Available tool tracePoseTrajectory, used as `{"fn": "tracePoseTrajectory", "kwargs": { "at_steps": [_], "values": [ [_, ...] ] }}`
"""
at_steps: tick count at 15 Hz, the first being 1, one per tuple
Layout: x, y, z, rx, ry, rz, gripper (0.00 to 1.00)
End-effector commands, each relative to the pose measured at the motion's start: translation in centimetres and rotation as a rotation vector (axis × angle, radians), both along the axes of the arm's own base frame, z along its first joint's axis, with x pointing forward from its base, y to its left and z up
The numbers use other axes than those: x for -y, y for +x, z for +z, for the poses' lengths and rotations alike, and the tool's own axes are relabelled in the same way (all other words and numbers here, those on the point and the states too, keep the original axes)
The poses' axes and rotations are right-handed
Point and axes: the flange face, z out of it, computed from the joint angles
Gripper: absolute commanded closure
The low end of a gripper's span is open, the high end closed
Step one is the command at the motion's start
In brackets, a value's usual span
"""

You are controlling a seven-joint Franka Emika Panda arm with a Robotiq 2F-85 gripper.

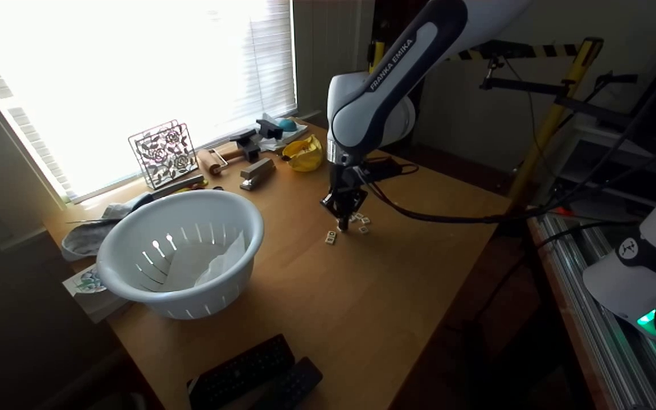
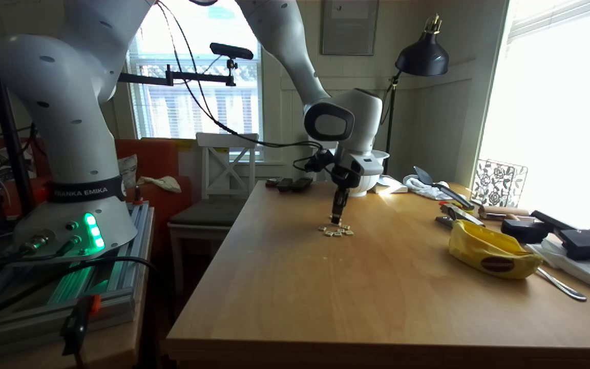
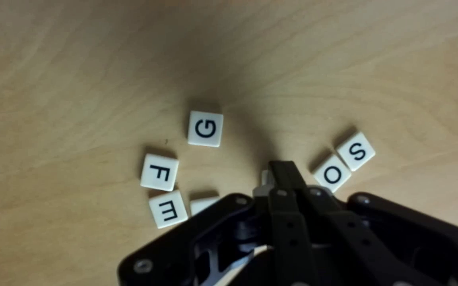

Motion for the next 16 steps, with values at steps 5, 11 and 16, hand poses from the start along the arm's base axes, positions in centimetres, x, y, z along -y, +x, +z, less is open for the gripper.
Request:
{"fn": "tracePoseTrajectory", "kwargs": {
  "at_steps": [5, 11, 16],
  "values": [
    [1.0, 0.1, -2.5, -0.011, 0.037, -0.071, 1.0],
    [0.8, 0.0, 0.0, 0.006, 0.02, -0.043, 0.99],
    [0.8, 0.0, 0.0, 0.007, 0.02, -0.042, 0.99]
  ]
}}
